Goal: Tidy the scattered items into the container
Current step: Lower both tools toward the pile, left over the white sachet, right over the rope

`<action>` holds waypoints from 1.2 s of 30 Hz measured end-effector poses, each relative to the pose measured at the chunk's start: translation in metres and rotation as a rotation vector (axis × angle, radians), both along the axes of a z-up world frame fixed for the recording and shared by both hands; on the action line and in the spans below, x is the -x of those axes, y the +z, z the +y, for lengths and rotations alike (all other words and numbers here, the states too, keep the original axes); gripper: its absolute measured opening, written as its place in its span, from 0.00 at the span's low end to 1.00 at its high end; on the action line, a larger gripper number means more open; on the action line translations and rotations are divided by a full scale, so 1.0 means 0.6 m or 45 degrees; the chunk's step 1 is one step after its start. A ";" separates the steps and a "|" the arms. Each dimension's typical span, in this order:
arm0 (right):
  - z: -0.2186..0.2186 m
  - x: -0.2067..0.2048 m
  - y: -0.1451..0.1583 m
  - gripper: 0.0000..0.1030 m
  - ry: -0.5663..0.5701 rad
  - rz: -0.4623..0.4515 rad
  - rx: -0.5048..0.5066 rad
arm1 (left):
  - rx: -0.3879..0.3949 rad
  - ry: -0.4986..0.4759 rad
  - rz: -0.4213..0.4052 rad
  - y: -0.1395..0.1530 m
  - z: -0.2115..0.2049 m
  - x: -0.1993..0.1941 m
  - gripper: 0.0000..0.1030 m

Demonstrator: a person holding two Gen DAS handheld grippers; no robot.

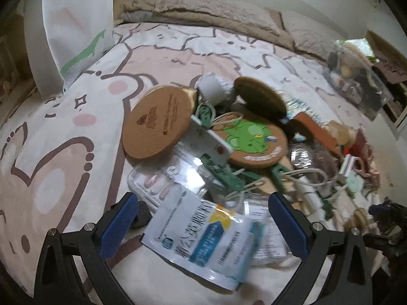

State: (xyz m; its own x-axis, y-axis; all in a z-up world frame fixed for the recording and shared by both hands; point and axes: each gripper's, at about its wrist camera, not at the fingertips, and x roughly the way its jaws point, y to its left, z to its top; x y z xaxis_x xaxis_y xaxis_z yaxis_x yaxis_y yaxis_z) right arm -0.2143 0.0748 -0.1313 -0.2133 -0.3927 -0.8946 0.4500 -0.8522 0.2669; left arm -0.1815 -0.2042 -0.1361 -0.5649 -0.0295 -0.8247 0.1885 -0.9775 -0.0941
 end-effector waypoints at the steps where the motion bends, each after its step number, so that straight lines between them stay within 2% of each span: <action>1: 0.002 0.001 -0.006 1.00 -0.009 -0.030 0.010 | 0.000 0.001 -0.001 -0.003 -0.003 0.001 1.00; 5: 0.007 0.002 -0.026 1.00 -0.056 -0.116 0.043 | -0.029 -0.009 0.031 -0.005 -0.012 0.002 1.00; 8: 0.007 0.002 -0.026 1.00 -0.065 -0.103 0.047 | -0.052 -0.027 0.071 -0.008 -0.013 0.006 1.00; 14: 0.007 -0.002 -0.028 1.00 -0.056 -0.074 0.051 | 0.021 -0.065 0.058 -0.013 0.002 0.022 1.00; 18: 0.013 0.003 -0.025 1.00 -0.072 -0.071 0.083 | -0.033 -0.131 0.089 -0.005 0.018 0.025 1.00; 21: 0.021 0.006 -0.020 1.00 -0.093 -0.062 0.113 | -0.026 -0.169 0.092 0.001 0.030 0.031 1.00; 28: 0.034 0.010 -0.014 1.00 -0.135 -0.085 0.166 | 0.010 -0.098 -0.015 -0.032 0.015 0.046 1.00; 32: 0.037 0.014 -0.017 1.00 -0.152 -0.127 0.200 | 0.089 -0.086 -0.017 -0.040 0.004 0.039 1.00; 36: 0.044 0.016 -0.020 1.00 -0.168 -0.140 0.199 | 0.066 -0.057 -0.009 -0.041 -0.012 0.027 1.00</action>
State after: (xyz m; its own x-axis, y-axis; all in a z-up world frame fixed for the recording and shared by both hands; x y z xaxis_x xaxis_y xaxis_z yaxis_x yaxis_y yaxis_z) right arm -0.2241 0.1010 -0.1436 -0.1763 -0.5035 -0.8458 0.2982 -0.8462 0.4415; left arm -0.1978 -0.2115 -0.1608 -0.5606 -0.0471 -0.8268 0.1450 -0.9885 -0.0420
